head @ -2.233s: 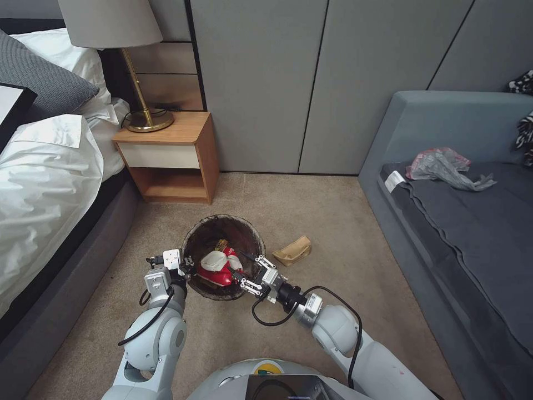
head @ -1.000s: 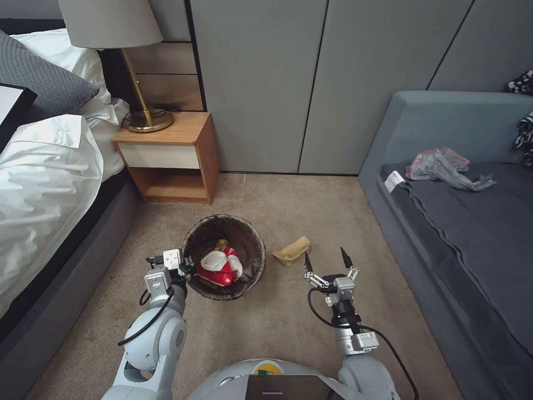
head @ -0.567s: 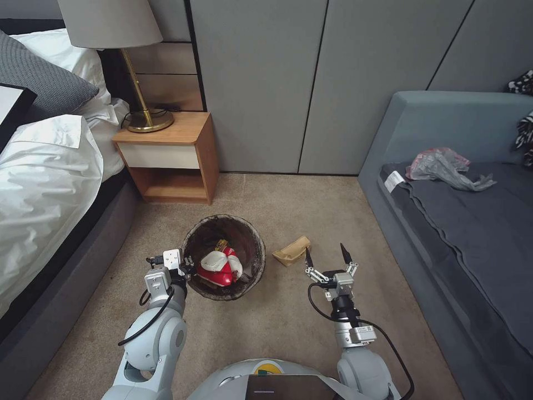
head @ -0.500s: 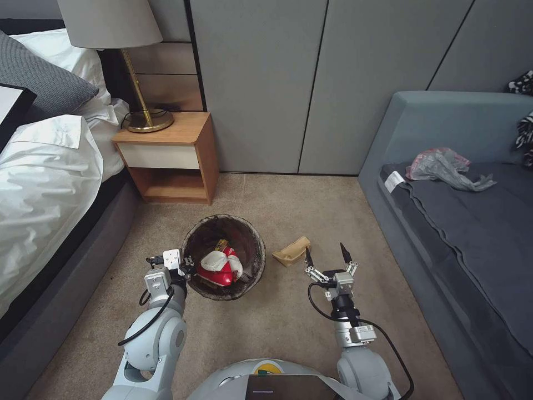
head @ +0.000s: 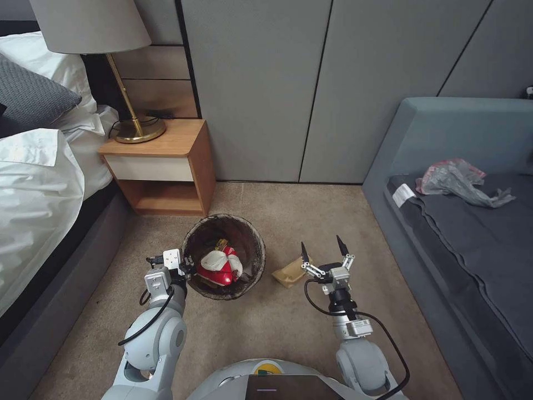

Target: Pick up the trash bin, then pick up the garbage from the floor and place it into the trash bin.

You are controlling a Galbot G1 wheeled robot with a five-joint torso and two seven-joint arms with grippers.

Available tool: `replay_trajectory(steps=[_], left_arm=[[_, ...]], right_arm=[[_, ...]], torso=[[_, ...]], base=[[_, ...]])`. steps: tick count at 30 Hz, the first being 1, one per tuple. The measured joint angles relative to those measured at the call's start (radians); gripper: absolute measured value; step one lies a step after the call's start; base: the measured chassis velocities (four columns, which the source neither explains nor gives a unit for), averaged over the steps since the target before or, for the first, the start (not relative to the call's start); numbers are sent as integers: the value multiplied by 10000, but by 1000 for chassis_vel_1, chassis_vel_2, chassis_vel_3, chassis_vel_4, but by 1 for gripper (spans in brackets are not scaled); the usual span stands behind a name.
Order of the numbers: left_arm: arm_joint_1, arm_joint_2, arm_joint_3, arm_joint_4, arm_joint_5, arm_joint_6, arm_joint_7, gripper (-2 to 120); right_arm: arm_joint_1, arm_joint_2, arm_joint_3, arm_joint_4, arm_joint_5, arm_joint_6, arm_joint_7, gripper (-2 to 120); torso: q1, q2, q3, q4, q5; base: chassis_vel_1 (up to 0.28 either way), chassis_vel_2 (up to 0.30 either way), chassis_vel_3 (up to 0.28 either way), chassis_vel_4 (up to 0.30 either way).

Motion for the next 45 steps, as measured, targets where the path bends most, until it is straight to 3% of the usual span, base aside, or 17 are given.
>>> replay_trajectory(steps=[4, 6, 7, 11, 12, 14, 15, 16, 18, 22, 31, 45], left_arm=[[4, 0, 0, 0, 0, 0, -1, 0], [6, 0, 0, 0, 0, 0, 0, 0], [6, 0, 0, 0, 0, 0, 0, 0], [6, 0, 0, 0, 0, 0, -1, 0], [6, 0, 0, 0, 0, 0, -1, 0], [5, 0, 0, 0, 0, 0, 0, 0], [5, 0, 0, 0, 0, 0, 0, 0], [5, 0, 0, 0, 0, 1, -1, 0], [5, 0, 0, 0, 0, 0, 0, 0], [5, 0, 0, 0, 0, 0, 0, 0], [5, 0, 0, 0, 0, 0, 0, 0], [5, 0, 0, 0, -1, 0, 0, 0]], right_arm=[[227, -123, -191, -7, -4, -353, 138, 100], [517, -308, -525, 32, 486, -1375, 482, 100], [517, -308, -525, 32, 486, -1375, 482, 100], [1068, -630, -1305, 372, 2505, -4552, 1619, 100], [1068, -630, -1305, 372, 2505, -4552, 1619, 100], [1306, -692, -1612, 407, 3560, -6500, 2376, 100], [1306, -692, -1612, 407, 3560, -6500, 2376, 100], [1476, -719, -1767, 340, 4275, -7511, 2832, 100], [1742, -732, -1934, 42, 5041, -8490, 3365, 100], [2305, -749, -2158, -847, 5891, -9388, 3743, 100], [3443, -547, -2663, -3061, 6227, -9716, 3886, 100], [4641, -207, -2719, -4806, 6150, -9143, 3425, 100]], torso=[[-1, 1, -3, 0, -1], [-2, 1, -4, -4, 0], [-2, 1, -4, -4, 0], [-2, 1, -4, -2, -1], [-2, 1, -4, -2, -1], [-2, 1, -3, -2, 0], [-2, 1, -3, -2, 0], [-2, 1, -4, -2, -2], [-2, 1, -4, -3, 0], [-2, 1, -4, -3, 0], [-2, 0, -3, -3, 0], [-2, 0, -3, -2, -1]], base=[[-16, 27, 11, -23], [37, -62, -42, 37], [31, -62, -34, 37], [0, 0, 0, 0], [0, 0, 0, 0], [0, 0, 0, 0], [0, 0, 0, 0], [0, 0, 0, 0], [0, 0, 0, 0], [0, 0, 0, 0], [0, 0, 0, 0], [0, 0, 0, 0]])
